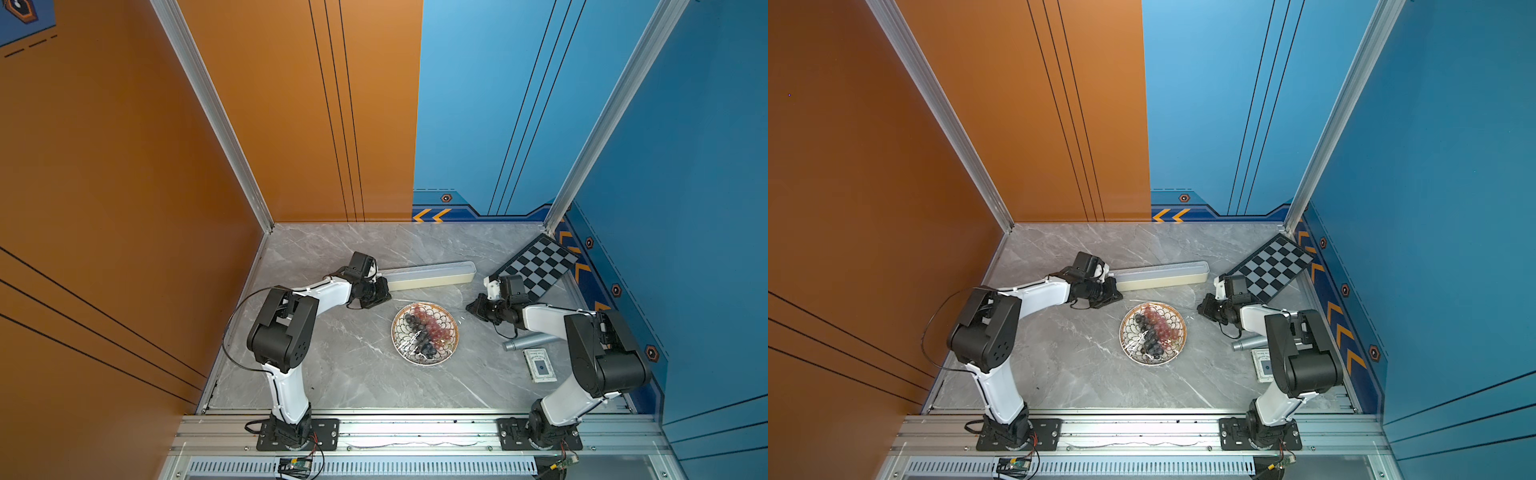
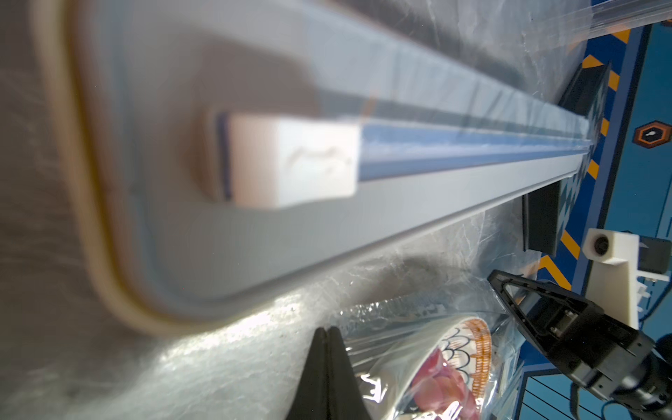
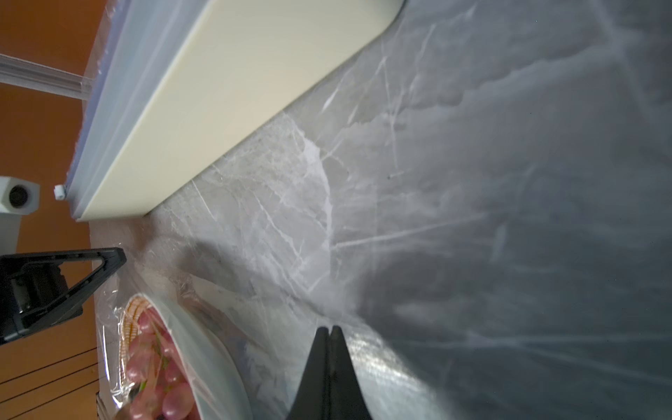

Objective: Wrap the plate with plastic wrap
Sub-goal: Cover the plate with plastic wrap.

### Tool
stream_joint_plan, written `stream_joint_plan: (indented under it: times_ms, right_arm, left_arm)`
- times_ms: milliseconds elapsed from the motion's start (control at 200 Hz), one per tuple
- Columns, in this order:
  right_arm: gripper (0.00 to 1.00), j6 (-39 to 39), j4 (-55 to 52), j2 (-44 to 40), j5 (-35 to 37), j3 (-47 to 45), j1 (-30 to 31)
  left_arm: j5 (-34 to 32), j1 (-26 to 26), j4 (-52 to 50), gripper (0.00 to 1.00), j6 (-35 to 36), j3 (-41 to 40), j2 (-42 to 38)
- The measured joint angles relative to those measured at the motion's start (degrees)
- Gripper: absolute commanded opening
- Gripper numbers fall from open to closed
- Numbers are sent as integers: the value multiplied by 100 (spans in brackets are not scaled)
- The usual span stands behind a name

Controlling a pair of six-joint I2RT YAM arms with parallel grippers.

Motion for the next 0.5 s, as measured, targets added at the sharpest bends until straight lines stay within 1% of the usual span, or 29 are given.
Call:
stream_joint_plan:
  times_ms: [225,310,405,501]
  right_arm:
    - [0,28,-50,-507,-2,-466,411]
    - [6,103,-33,-605,-2,-625,520]
    - [14,188,-2,-671,-2,-767,551]
    - [24,229,-20,-813,-2,-848,501]
  left_arm:
    - [-4,-111,-15,4,-4,-293,-4]
    - [-4,-179,28,6,-4,-343,-26]
    - [31,-269,173,10,-52,-501,-83]
    - [181,-297,354,15,-201,-734,-175]
